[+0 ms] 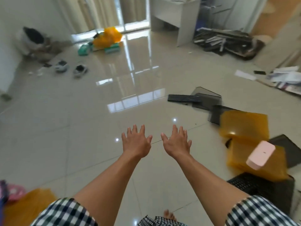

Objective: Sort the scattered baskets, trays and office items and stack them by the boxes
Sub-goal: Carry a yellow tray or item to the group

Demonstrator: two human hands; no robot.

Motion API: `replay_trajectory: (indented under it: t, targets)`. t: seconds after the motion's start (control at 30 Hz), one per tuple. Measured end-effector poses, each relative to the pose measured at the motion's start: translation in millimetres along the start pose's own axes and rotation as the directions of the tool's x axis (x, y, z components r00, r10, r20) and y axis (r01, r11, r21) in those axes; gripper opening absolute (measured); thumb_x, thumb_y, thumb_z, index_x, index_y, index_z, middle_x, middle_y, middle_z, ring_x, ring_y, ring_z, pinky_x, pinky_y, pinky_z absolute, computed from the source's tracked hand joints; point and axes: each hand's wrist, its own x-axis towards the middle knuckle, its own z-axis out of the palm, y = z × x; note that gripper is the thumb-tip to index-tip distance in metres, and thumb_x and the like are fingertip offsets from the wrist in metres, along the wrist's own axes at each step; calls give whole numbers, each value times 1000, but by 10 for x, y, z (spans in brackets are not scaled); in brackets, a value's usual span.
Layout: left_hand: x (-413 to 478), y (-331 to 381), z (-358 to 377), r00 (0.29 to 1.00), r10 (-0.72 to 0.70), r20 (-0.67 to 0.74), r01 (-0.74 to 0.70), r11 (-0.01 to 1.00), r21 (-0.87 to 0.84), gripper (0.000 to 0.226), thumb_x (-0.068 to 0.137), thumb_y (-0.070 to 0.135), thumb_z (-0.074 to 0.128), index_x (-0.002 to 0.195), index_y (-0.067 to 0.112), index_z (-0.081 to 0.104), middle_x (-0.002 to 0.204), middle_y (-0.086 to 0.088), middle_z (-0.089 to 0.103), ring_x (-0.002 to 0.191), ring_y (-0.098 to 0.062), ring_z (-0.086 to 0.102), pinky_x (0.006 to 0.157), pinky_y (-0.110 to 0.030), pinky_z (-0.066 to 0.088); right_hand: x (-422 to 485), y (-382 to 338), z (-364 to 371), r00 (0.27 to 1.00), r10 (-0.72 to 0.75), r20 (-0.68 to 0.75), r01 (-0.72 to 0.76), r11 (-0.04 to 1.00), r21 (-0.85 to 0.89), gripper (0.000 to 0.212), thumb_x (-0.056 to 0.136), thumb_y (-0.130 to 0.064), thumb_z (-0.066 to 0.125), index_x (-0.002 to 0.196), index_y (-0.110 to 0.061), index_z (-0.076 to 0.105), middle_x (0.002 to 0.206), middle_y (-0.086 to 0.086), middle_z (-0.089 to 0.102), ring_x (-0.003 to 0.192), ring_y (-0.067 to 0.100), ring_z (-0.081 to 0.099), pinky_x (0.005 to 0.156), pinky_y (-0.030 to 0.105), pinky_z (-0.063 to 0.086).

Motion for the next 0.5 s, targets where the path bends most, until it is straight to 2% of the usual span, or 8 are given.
replay_trajectory:
  t: [0.23,0.5]
  targets:
    - [468,1270,-45,961,274,33,-276,958,76,67,104,58,23,161,28,6,168,-9,5,155,-33,4,124,-55,5,385,823,-701,960,239,-150,-224,969,108,76,100,-63,36,161,-24,11,170,8,3,156,30,-2,122,60,9]
    - [906,2322,66,846,519,124,-533,837,125,67,104,58,23,161,27,8,168,-10,6,154,-34,4,123,-55,5,640,1598,-1190,841,494,-221,-448,865,227,76,100,-64,36,161,-24,11,170,7,2,156,31,-1,121,61,10]
